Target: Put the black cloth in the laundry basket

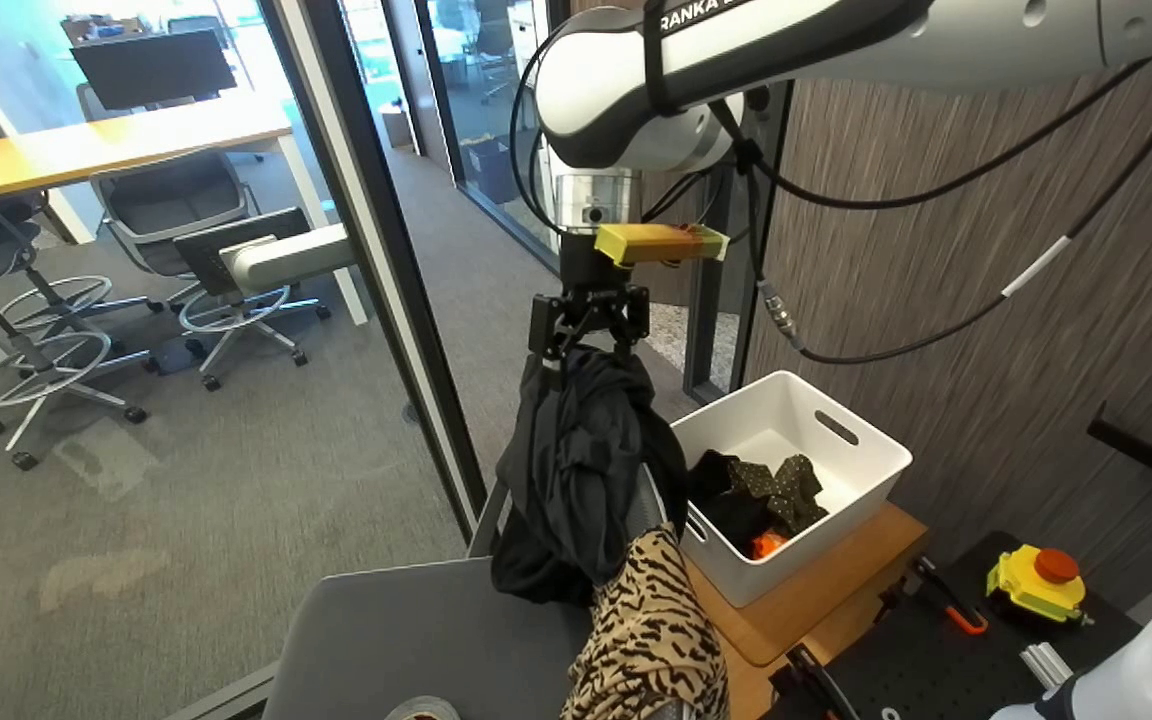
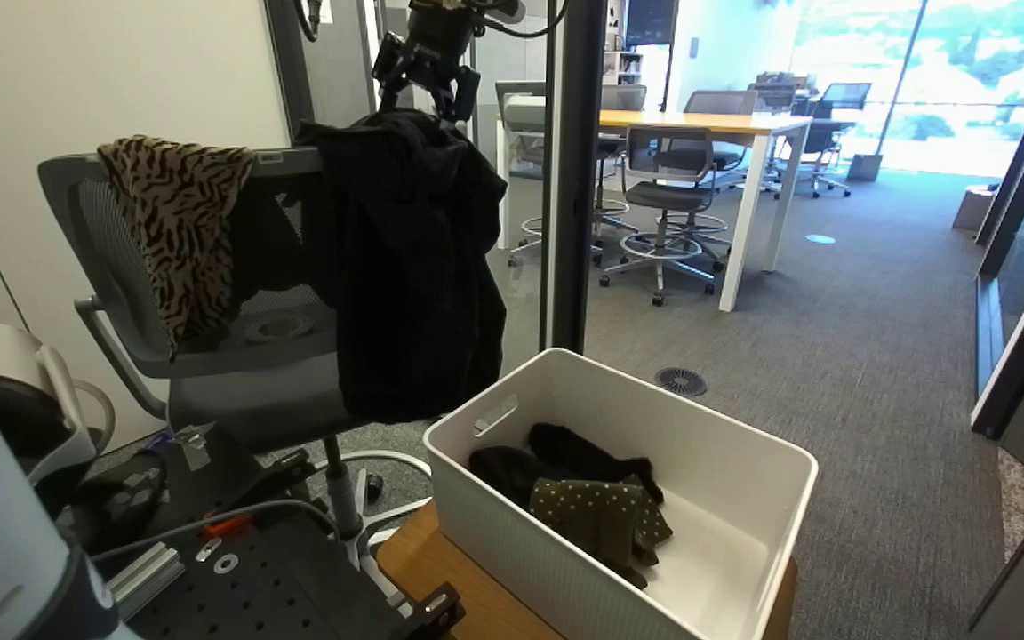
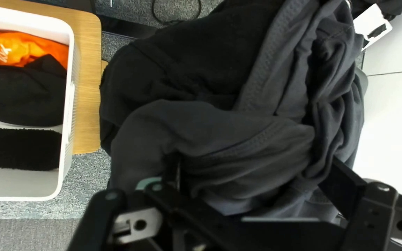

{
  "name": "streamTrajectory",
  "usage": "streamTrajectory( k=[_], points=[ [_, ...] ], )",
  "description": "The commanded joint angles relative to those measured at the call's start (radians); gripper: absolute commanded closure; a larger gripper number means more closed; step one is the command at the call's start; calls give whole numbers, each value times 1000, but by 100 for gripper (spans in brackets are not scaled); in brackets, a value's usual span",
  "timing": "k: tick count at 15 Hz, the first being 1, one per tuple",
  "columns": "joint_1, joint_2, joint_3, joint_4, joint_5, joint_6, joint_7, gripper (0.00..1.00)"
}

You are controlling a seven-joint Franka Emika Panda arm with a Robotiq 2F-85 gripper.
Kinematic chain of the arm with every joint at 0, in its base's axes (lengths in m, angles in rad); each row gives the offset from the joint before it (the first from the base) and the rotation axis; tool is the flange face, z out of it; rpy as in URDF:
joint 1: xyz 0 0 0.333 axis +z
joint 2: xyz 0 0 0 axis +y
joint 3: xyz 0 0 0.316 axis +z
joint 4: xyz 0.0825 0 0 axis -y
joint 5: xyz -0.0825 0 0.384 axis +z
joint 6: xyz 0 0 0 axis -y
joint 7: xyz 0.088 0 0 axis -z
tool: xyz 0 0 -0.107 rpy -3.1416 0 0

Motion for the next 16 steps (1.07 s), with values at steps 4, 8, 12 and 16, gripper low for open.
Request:
streamTrajectory(
  k=[4,8,12,16],
  points=[
    [2,20,4,52,-22,-41,46,0],
    [3,19,4,51,-31,-34,53,34],
    [2,21,3,58,-36,-36,57,63],
    [2,23,3,65,-39,-36,62,79]
  ],
)
